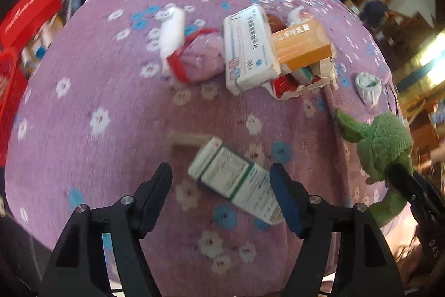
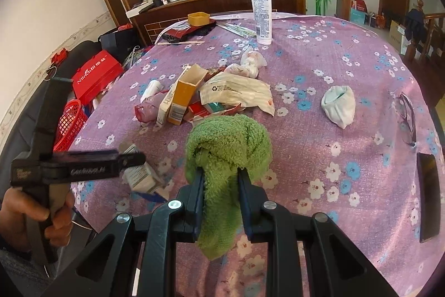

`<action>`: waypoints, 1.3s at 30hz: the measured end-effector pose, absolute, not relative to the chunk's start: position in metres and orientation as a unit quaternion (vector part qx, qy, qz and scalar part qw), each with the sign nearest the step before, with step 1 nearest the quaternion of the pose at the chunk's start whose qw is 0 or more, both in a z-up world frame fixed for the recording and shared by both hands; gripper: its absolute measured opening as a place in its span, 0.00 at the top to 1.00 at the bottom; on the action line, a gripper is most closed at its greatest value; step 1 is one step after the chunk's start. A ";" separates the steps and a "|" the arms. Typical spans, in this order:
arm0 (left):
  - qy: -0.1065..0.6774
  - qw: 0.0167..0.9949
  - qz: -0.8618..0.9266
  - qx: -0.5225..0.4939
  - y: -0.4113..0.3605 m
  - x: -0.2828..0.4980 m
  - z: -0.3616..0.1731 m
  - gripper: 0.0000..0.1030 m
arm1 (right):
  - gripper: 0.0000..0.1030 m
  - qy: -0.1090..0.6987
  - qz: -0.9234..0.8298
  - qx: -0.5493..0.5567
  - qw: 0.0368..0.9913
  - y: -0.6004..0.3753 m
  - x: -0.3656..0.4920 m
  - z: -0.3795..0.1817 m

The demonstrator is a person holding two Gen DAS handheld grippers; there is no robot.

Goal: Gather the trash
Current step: 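Lift the green towel with the right gripper while the left lifts the medicine box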

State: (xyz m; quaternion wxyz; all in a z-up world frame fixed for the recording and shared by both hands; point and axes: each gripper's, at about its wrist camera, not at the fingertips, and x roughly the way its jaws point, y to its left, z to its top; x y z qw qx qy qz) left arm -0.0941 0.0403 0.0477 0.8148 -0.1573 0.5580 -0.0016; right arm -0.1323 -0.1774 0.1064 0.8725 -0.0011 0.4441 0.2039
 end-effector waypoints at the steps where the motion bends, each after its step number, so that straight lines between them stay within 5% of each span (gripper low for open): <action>1: 0.561 0.811 0.004 -0.162 0.039 -0.097 0.046 0.29 | 0.76 0.445 0.204 0.001 0.872 -0.177 -0.131 0.106; 16: 0.564 0.806 -0.006 -0.179 0.023 -0.087 0.037 0.25 | 0.76 0.447 0.211 -0.005 0.869 -0.184 -0.125 0.103; 18: 0.562 0.810 -0.020 -0.166 0.017 -0.076 0.037 0.41 | 0.76 0.448 0.210 -0.006 0.869 -0.187 -0.124 0.102; 22: 0.562 0.819 -0.032 -0.106 0.006 -0.055 0.037 0.45 | 0.76 0.448 0.208 -0.005 0.869 -0.192 -0.122 0.101; 24: 0.572 0.813 -0.055 -0.092 -0.001 -0.047 0.032 0.56 | 0.76 0.449 0.206 -0.003 0.869 -0.193 -0.121 0.100; 39: 0.507 0.856 -0.061 -0.082 0.010 -0.086 0.061 0.59 | 0.76 0.440 0.215 -0.006 0.872 -0.179 -0.125 0.106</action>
